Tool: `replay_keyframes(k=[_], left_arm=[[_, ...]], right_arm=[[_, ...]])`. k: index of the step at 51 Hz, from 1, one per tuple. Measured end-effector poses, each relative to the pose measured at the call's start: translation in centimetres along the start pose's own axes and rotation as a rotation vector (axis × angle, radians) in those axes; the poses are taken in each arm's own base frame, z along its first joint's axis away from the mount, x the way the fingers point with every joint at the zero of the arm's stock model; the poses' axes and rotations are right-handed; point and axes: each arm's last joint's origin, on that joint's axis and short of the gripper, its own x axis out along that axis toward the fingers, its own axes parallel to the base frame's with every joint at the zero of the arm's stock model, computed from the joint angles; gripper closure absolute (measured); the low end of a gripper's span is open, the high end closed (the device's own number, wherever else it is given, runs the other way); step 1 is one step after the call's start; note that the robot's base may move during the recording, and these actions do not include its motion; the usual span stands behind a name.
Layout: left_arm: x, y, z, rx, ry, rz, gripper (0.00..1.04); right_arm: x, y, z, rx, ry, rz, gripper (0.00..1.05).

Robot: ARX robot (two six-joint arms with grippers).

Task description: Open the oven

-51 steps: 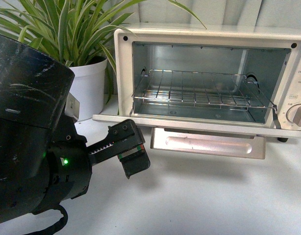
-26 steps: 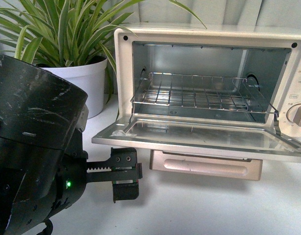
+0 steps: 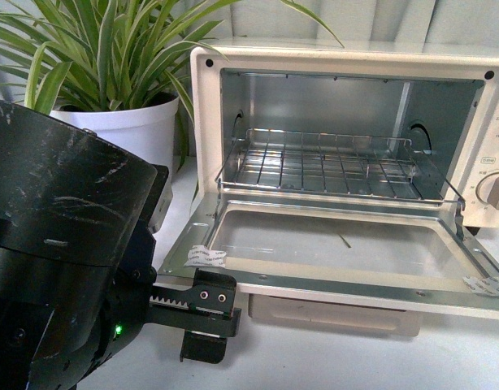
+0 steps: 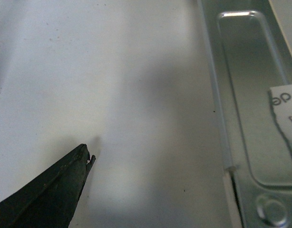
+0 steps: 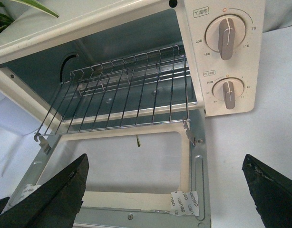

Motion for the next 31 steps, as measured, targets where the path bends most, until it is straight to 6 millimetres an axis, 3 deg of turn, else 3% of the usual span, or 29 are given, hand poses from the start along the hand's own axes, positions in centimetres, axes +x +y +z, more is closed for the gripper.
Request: replay_keyframes(k=[14,23,31], left_arm=[[-0.2,-0.2,0.0,0.063,-0.005,0.012,0.07],[-0.9,0.2,-0.2,0.006,0.011,-0.082,0.07],[-2.9,1.1,-0.2,-0.04,-0.018,-0.15,0.07]], right_arm=[[-0.1,0.1,0.0,-0.001,0.0,0.002,0.09],[-0.4,0.0,0.1,0.003,-0.001,0.012,0.09],[-1.5,-0.8,-0.3,0.009,0.007,0.026,0.09]])
